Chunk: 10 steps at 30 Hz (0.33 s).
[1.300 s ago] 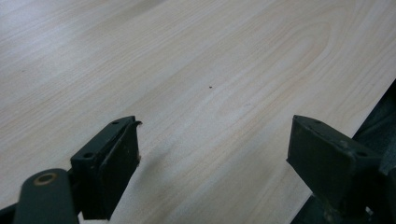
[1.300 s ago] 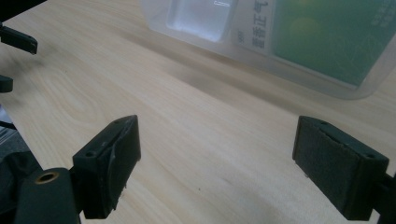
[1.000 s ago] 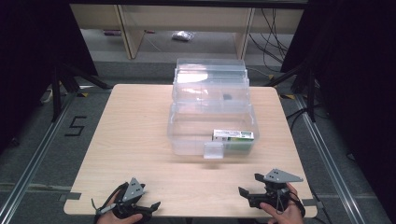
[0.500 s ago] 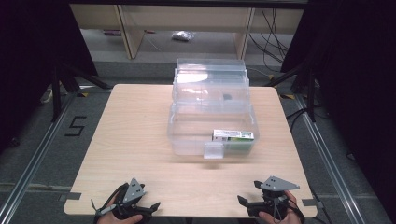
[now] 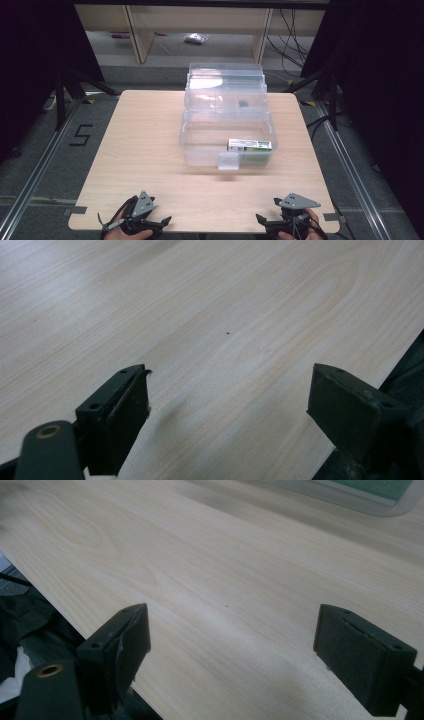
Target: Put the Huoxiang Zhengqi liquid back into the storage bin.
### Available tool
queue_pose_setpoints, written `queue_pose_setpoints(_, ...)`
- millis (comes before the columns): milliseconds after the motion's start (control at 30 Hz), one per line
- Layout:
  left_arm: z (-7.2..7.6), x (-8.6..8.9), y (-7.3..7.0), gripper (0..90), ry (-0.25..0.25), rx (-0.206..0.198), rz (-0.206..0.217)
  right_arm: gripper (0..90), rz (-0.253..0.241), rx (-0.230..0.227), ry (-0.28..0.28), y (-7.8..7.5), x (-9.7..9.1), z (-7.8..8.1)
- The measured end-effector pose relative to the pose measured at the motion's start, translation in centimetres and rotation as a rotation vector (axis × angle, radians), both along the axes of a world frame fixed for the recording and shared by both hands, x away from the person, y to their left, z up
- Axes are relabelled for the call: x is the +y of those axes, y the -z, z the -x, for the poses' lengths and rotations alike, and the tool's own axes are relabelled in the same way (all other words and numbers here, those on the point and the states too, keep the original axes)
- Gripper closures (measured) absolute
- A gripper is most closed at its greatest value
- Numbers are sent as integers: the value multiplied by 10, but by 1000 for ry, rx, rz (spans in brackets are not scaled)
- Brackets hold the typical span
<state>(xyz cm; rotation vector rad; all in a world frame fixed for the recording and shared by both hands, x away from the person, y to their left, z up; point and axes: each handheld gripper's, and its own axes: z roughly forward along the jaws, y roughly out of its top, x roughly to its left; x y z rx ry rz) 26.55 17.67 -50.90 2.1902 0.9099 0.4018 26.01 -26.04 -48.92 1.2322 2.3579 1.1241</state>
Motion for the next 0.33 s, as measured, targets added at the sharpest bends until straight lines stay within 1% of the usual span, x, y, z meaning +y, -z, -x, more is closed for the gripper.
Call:
queue_pose_setpoints(67,0,0,0,161,0,-6,-5,161,2,5,2,0,0,0)
queue_pose_setpoints(200,0,0,-1,160,5,-6,-2,161,6,7,0,0,0,0)
queue_pose_setpoints(300,0,0,-1,161,5,-6,-3,161,-1,10,0,0,1,0)
queue_pose_setpoints(333,0,0,-1,161,4,-6,-3,161,18,1,-7,0,0,-1)
